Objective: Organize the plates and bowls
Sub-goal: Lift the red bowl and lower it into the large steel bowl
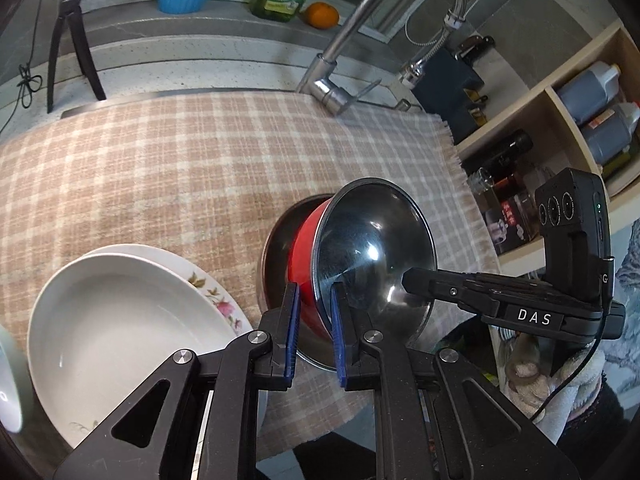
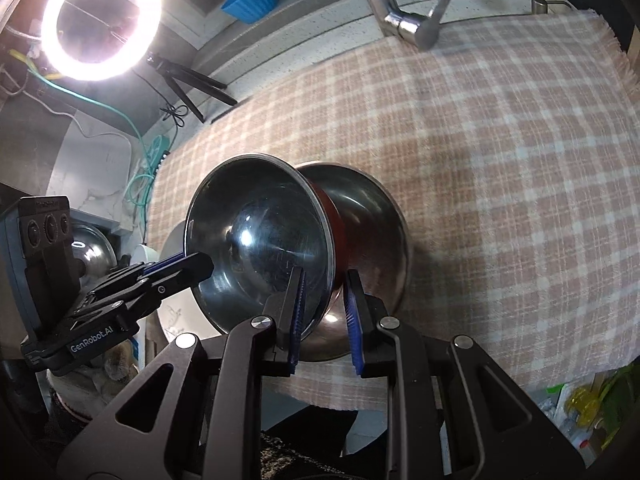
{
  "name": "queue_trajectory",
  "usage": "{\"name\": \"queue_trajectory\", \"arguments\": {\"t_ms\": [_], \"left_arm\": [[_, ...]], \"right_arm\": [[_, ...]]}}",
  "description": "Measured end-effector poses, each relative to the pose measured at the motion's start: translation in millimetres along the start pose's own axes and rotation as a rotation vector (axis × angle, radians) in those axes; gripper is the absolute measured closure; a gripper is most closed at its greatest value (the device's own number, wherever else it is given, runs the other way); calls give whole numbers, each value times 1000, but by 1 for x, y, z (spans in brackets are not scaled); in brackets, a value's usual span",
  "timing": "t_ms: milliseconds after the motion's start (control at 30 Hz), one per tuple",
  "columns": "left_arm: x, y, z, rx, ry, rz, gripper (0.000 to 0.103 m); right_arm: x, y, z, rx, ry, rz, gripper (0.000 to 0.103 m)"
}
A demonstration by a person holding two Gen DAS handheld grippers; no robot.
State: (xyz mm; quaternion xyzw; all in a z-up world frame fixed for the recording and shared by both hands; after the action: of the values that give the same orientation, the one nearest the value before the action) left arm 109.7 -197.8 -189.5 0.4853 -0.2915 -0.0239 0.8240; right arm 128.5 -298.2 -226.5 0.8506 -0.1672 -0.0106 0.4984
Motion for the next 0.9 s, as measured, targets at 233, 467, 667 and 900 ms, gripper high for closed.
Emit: {"name": "queue_trajectory", "arguments": {"t_ms": [233, 467, 667, 900], "left_arm": [[-9, -16, 4, 26, -28, -53, 90], [-13, -29, 5, 75, -64, -100, 90], [-15, -34, 4, 97, -81, -122, 90], [-14, -39, 3, 116, -94, -142, 89]], "right_arm": [[-3, -8, 15, -32, -7, -15, 83], [-2, -17, 21, -85, 11, -26, 83], [1, -21, 20, -120, 46, -26, 83], [3, -25, 18, -174, 94, -31, 82]]}}
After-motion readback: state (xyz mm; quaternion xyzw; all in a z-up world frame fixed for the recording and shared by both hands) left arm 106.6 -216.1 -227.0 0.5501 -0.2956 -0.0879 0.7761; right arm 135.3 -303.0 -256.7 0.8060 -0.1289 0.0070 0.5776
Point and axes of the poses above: each gripper's, at about its wrist camera, not at the fingertips, and y roughly against the way its jaws point, z to its right, x to its top, the point moved 10 cm from there along -y, roughly the way its jaws point, and after that the axes turned 12 degrees about -y, right-handed, at the moved point
